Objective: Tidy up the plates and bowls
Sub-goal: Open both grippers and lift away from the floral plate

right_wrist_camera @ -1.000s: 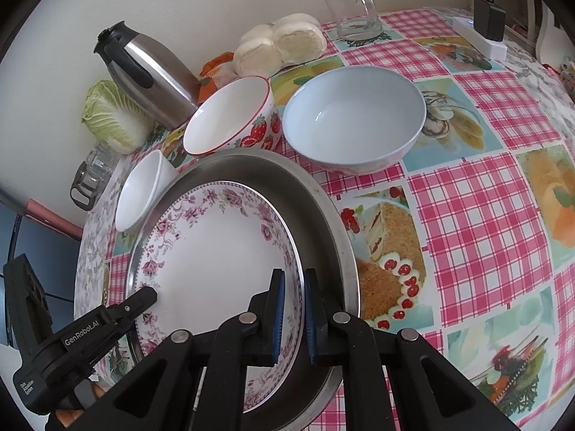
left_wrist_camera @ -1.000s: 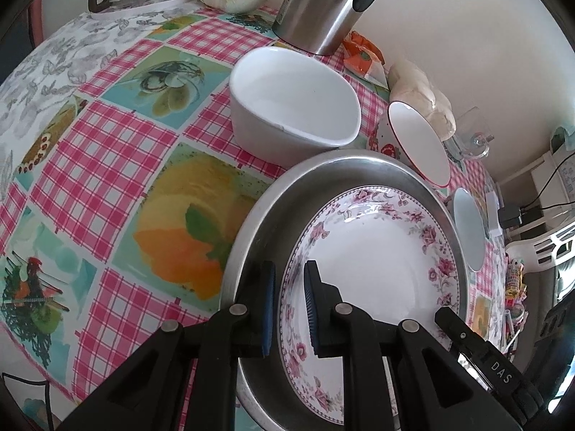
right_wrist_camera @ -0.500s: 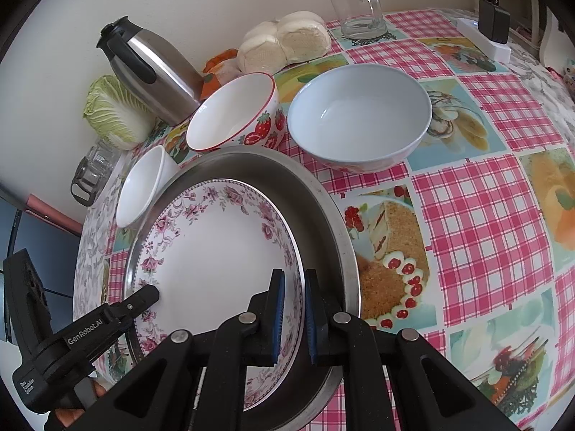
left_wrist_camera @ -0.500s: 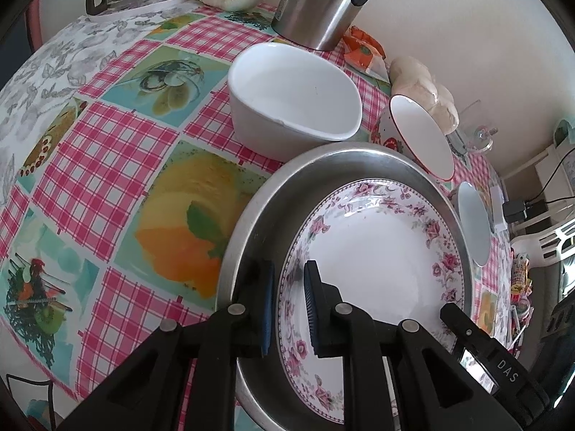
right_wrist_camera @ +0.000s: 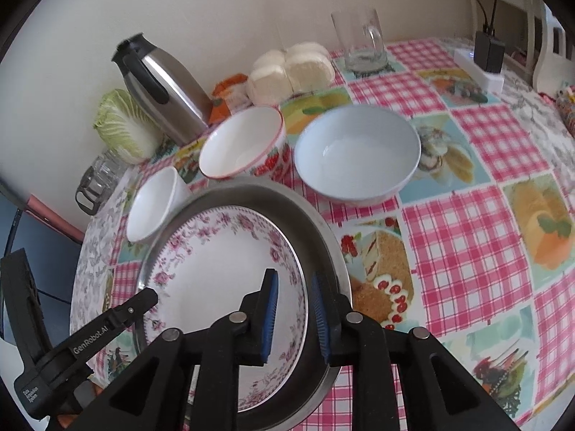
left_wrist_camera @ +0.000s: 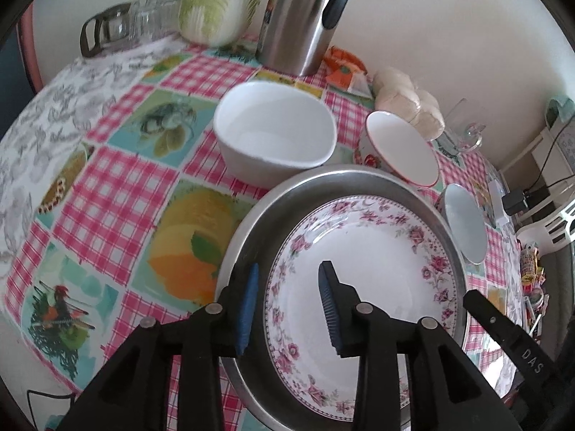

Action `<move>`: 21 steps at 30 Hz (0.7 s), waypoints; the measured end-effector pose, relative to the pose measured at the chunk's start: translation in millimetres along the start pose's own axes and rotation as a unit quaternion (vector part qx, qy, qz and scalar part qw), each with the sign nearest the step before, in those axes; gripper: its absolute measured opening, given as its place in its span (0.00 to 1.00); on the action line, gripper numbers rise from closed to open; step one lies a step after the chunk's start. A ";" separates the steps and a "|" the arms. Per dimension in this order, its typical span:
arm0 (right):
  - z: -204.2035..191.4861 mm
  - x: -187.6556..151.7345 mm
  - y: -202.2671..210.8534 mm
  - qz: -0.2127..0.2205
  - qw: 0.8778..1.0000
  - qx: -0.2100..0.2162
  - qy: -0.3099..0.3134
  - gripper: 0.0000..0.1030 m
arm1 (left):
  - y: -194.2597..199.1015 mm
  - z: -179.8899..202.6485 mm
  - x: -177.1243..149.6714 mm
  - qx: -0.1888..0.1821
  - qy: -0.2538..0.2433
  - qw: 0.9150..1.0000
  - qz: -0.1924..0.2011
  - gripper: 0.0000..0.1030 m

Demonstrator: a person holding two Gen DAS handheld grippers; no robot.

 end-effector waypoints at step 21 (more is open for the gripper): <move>-8.9 4.5 8.2 0.053 0.996 -0.033 0.057 1.00 | 12.0 -5.7 5.9 0.090 -0.038 0.994 0.040 1.00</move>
Point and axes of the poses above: each gripper's, at about its wrist camera, not at the fingertips, and y roughly against the way its jaws point, z to its right, x to its top, the point moved 6 cm from there along -y, roughly the way its jaws point, and after that the axes turned 9 degrees about -y, right-handed, at the moved point
